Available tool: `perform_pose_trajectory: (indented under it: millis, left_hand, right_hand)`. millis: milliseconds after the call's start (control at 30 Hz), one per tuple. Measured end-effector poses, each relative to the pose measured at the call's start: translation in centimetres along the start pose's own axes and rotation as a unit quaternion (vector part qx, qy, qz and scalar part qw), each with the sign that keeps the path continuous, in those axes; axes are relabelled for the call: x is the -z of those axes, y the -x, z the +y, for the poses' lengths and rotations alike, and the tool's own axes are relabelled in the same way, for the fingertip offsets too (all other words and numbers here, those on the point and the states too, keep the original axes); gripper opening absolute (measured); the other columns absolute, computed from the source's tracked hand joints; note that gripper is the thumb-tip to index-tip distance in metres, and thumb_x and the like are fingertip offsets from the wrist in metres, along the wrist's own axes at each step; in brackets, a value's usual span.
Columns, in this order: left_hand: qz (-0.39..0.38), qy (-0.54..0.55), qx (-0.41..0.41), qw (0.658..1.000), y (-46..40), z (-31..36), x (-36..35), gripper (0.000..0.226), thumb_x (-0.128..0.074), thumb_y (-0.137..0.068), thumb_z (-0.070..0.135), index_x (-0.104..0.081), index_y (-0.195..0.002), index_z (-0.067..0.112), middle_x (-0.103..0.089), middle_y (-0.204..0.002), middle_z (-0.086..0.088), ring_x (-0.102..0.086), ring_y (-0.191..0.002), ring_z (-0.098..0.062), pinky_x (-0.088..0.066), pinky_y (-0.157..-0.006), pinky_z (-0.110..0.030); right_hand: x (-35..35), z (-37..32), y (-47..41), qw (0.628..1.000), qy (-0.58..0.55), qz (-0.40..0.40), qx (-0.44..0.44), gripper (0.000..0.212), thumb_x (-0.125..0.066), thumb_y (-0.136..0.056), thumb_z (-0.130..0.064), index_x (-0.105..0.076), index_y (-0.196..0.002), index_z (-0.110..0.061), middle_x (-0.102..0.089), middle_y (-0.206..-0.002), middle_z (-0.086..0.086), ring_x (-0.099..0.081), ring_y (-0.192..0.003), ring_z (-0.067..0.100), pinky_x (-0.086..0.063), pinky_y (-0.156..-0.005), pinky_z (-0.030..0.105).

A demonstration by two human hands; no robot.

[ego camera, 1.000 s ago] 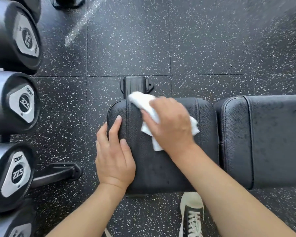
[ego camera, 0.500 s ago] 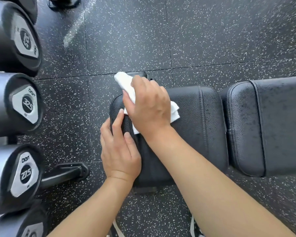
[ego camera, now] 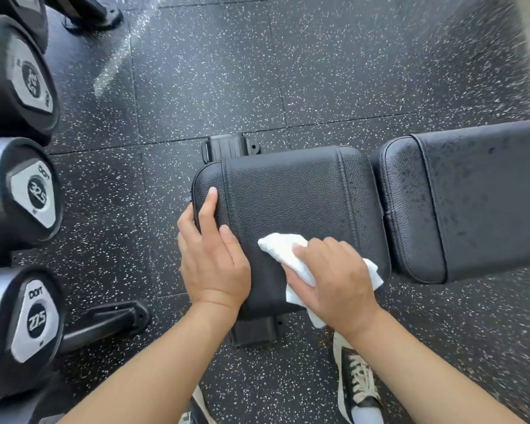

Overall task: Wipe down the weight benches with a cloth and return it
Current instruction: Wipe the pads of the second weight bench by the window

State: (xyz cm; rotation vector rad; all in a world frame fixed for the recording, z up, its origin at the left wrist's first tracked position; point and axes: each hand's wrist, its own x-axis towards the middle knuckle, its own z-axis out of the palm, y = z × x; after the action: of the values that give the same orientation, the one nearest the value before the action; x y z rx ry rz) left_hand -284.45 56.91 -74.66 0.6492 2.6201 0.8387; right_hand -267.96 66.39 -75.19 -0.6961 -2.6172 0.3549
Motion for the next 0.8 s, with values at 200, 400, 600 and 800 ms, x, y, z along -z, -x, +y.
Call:
perform_pose_trajectory:
  millis: [200, 400, 600, 800]
  left_hand:
    - [-0.034, 0.031, -0.008, 0.999, -0.2, -0.6, 0.4, 0.054, -0.039, -0.106, 0.024, -0.034, -0.159, 0.033, -0.032, -0.155, -0.014, -0.038, -0.138, -0.038, -0.035, -0.111, -0.052]
    - [-0.221, 0.0, -0.116, 0.968, -1.4, -5.6, 4.7, 0.063, -0.036, -0.103, 0.048, -0.008, -0.157, 0.06, -0.017, -0.164, 0.003, -0.028, -0.151, -0.03, -0.039, -0.114, -0.052]
    - [-0.237, -0.05, -0.149, 0.959, 0.6, -6.5, 5.9, 0.063, -0.033, -0.105, 0.049, -0.004, -0.161, 0.051, -0.014, -0.168, -0.001, -0.029, -0.149, -0.027, -0.039, -0.118, -0.054]
    - [-0.242, -0.043, -0.13, 0.961, 1.3, -5.9, 5.5, 0.061, -0.026, -0.106, 0.046, 0.0, -0.161, 0.048, -0.007, -0.17, 0.0, -0.026, -0.154, -0.029, -0.039, -0.119, -0.053]
  right_hand:
    - [-3.3, -2.7, -8.1, 0.965, 0.027, 0.084, -0.247, 0.023, -0.064, -0.095, -0.036, -0.056, -0.089, -0.016, -0.056, -0.077, 0.001, -0.048, -0.069, 0.025, -0.038, -0.062, 0.041]
    - [-4.0, -9.0, -1.5, 0.993, 0.008, 0.017, -0.117, 0.026, -0.055, -0.104, -0.039, -0.061, -0.095, -0.015, -0.051, -0.076, 0.0, -0.044, -0.068, 0.023, -0.038, -0.061, 0.038]
    - [0.3, -1.4, 0.8, 0.997, 0.039, -0.033, 0.056, 0.026, -0.061, -0.103, -0.032, -0.065, -0.095, -0.008, -0.048, -0.074, 0.005, -0.044, -0.065, 0.025, -0.042, -0.057, 0.043]
    - [-0.1, -1.4, -2.0, 0.976, 0.054, 0.056, -0.204, 0.017, -0.061, -0.093, -0.032, -0.052, -0.093, -0.017, -0.057, -0.076, 0.006, -0.051, -0.067, 0.031, -0.039, -0.061, 0.04]
